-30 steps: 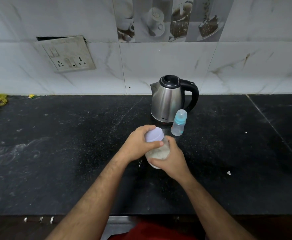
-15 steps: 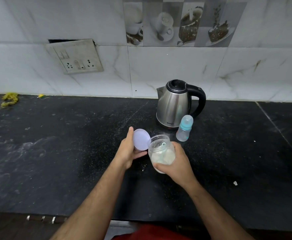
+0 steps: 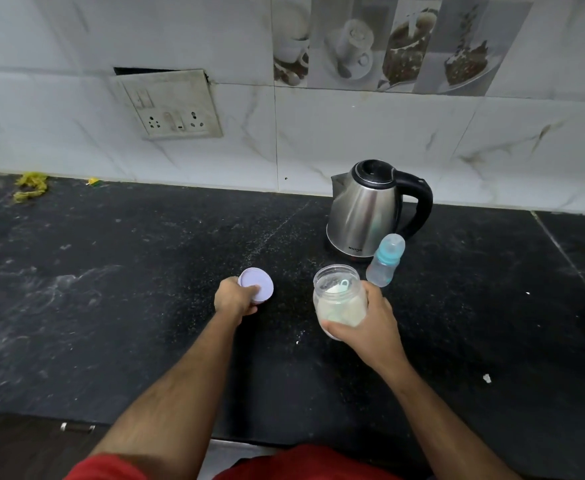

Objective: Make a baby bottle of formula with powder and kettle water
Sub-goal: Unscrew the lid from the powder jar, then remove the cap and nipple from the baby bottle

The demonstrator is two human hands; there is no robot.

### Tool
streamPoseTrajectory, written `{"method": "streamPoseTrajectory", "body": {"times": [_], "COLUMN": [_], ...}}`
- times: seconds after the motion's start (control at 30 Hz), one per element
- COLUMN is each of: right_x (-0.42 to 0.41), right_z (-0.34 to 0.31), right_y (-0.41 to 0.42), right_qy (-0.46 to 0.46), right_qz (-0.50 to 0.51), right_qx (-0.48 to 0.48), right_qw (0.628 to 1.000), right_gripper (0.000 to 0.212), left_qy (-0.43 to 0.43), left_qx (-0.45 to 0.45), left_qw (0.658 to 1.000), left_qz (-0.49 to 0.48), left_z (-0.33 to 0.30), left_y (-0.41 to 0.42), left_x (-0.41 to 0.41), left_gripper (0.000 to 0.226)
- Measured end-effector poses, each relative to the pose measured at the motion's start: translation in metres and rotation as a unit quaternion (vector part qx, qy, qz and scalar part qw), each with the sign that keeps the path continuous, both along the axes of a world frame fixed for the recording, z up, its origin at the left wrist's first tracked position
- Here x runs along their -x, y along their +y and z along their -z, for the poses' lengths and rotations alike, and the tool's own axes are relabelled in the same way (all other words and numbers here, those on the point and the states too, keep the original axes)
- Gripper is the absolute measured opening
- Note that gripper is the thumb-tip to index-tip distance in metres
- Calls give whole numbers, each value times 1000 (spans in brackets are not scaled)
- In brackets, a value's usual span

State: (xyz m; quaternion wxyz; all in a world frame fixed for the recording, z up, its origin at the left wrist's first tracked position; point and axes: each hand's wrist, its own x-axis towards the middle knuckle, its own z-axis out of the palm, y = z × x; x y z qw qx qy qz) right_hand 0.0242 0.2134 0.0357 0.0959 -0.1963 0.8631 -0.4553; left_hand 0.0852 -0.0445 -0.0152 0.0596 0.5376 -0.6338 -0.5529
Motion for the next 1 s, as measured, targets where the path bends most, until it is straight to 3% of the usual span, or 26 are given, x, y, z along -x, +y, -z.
{"method": "streamPoseTrajectory", "body": {"times": [0.23,0.57,0.73,0.87,0.93,1.0], "right_x": [0,-1,-2,-2,0,2], "right_z": [4,6,7,9,13,19], "right_y": [-3,-4,-4,-7,-9,-12], "right_qy": [-6,-16,-28,-30,-29,-27], "right_qz": [4,2,-1,0,-2,-8], "right_qx": [5,20,35,51,49,42], "right_qw": [1000,1000,999,998,998,999], "right_gripper": [82,81,78,75,78,78], "left_qy": [-169,-179,-132,11,97,148], "left_qx": [179,250,269,307,240,123], "left_qw": [967,946,950,945,954,960], "left_qz": [73,99,85,110,153,204], "left_z": [6,14,7,-9,-16,-19], "left_y": [-15,-13,-7,8,23,39], "left_x": [-11,-20,-27,-28,-25,-23], "left_gripper": [49,56,57,28,14,16]}}
